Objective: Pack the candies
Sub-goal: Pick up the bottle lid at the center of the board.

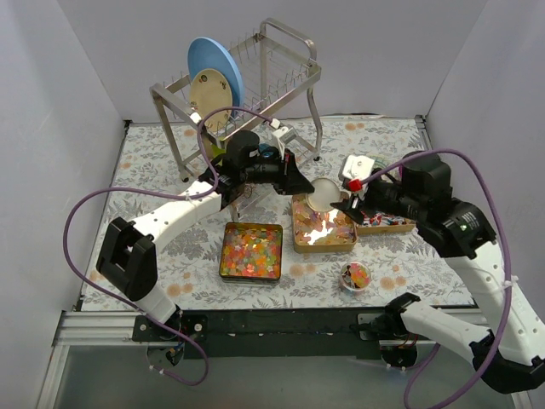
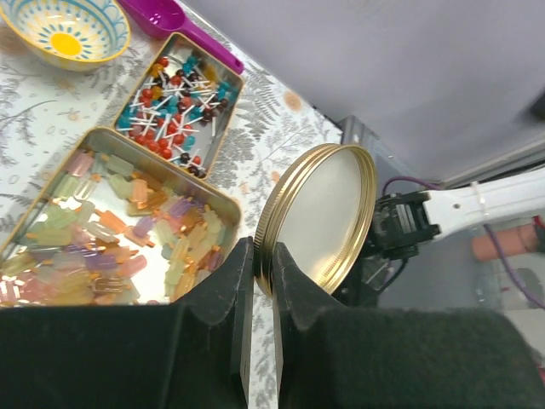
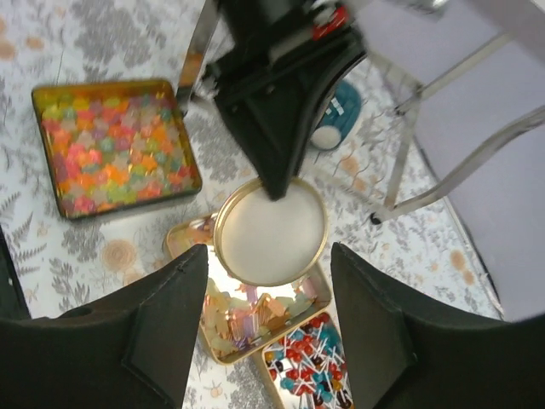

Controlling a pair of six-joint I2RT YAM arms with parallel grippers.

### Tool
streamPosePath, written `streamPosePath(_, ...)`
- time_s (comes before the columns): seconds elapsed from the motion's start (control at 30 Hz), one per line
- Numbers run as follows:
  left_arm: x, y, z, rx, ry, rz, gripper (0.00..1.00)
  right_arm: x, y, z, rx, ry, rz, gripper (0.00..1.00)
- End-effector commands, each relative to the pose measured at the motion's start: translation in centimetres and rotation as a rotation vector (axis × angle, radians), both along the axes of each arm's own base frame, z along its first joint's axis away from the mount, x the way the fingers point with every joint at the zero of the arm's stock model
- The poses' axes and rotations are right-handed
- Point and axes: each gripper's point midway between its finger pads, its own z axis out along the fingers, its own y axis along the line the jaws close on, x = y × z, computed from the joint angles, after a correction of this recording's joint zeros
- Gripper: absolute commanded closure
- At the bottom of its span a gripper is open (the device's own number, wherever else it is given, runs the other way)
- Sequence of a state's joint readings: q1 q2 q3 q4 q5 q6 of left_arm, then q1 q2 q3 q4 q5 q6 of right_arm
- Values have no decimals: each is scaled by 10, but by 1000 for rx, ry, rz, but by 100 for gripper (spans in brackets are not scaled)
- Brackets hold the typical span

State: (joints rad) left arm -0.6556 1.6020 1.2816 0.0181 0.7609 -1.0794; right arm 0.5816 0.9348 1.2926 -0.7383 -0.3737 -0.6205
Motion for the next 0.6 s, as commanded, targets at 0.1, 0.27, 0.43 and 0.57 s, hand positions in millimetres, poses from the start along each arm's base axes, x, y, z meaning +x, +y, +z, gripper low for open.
streamPosePath(0.1,9,20,6,49,-353,50,100,28,-6,80,315,46,-286,26)
streamPosePath(0.27,-6,47,14,95,-717,33,100,49,11,58,339,292,-276,24)
streamPosePath(0.43,-30,70,44,61,-1116,1,97,69,9,41,406,740,-98,25)
streamPosePath(0.57,-64,85,47,27,-1435,-106,98,42,17,37,455,961,228,16)
